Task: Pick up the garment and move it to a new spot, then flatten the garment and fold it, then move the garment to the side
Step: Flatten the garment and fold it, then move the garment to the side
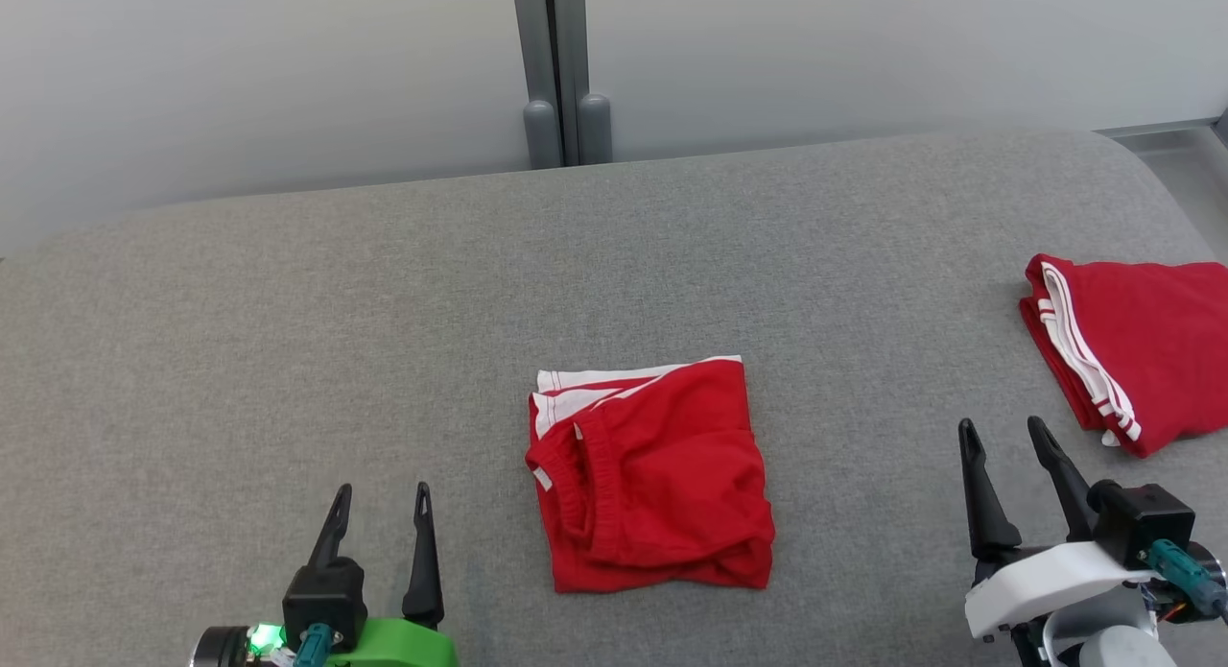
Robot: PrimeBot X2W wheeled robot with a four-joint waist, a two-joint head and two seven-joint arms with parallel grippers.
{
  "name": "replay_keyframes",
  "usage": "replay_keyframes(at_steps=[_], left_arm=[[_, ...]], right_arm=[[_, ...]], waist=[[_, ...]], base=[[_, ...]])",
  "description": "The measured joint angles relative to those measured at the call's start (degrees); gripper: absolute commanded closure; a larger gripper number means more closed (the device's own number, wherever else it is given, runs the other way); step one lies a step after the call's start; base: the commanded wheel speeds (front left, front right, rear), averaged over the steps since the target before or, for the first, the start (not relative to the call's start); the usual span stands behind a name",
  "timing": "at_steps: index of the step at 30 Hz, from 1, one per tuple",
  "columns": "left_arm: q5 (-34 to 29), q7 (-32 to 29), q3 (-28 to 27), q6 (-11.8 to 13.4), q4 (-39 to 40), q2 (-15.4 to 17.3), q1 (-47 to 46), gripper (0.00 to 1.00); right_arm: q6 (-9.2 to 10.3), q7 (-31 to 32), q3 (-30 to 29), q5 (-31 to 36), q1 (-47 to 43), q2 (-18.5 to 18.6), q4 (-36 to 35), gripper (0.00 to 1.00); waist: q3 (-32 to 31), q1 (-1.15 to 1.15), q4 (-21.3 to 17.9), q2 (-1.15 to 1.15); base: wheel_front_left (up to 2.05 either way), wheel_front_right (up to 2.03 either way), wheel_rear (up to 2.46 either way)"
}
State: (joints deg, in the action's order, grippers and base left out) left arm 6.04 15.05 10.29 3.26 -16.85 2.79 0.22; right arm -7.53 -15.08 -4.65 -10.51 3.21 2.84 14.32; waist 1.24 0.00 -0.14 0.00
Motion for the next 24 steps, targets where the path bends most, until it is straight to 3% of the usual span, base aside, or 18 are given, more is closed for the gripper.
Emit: replay_keyframes(at_steps=[13,24], left_arm=[[0.03,0.00,0.81,0.37,2.03,0.01,0.81,0.00],[0.70,0.00,4.30,0.35,1.81,0.02,-1.95,0.00]], right_arm=[[0.00,0.00,4.87,0.44,0.87,0.00,4.48,0.00],[0.00,0.00,15.80,-0.02,13.06,-0.11,18.06,0.00]], waist=[[0.76,0.00,1.25,0.00],[3.97,0.00,4.84,0.00]], base=[[0.00,0.00,0.00],[0.00,0.00,0.00]])
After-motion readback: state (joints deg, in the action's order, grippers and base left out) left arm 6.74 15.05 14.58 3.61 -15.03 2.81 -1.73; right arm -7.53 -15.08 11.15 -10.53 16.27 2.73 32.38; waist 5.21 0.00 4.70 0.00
